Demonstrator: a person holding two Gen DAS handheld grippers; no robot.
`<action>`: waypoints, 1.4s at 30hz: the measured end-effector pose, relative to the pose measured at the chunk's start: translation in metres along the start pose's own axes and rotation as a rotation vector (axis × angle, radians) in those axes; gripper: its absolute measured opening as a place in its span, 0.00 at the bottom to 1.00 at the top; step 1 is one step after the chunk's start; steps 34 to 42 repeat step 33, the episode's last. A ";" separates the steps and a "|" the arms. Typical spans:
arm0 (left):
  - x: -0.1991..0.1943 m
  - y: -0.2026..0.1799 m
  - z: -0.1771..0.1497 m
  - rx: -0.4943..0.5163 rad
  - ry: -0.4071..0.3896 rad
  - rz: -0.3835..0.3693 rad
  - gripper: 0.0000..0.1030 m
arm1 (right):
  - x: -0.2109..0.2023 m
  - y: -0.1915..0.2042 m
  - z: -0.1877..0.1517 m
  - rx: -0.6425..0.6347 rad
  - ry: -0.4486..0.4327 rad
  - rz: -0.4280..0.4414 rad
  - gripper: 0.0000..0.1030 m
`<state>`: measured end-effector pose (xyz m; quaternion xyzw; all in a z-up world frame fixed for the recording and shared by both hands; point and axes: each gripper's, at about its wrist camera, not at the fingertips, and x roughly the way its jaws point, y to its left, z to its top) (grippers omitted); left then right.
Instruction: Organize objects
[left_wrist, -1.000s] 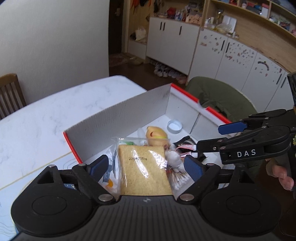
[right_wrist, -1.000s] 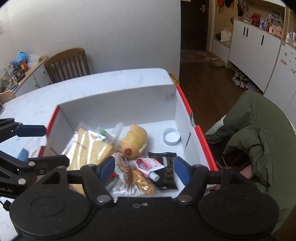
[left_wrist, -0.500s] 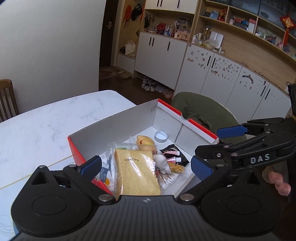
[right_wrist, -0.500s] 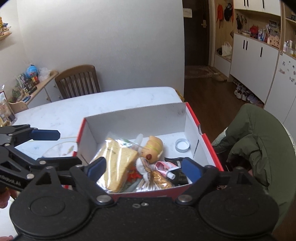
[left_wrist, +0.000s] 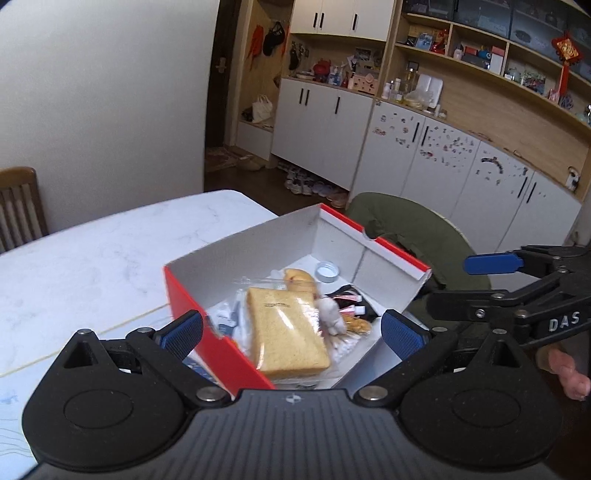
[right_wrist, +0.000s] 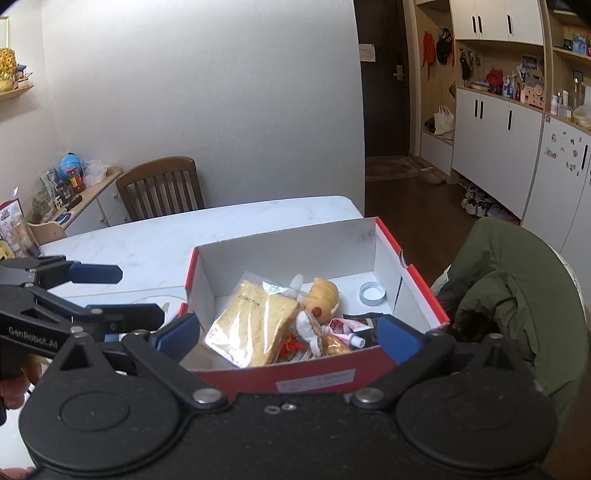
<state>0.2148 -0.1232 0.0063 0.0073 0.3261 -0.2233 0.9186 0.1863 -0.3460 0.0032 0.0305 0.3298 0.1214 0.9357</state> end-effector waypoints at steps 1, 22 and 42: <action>-0.003 0.000 -0.001 0.005 -0.002 0.002 1.00 | -0.002 0.003 -0.002 -0.004 -0.003 -0.001 0.99; -0.024 0.004 -0.028 0.008 0.028 0.039 1.00 | -0.022 0.027 -0.030 0.036 -0.016 -0.004 0.99; -0.026 0.007 -0.033 -0.007 0.030 0.033 1.00 | -0.025 0.030 -0.043 0.070 0.010 -0.023 0.99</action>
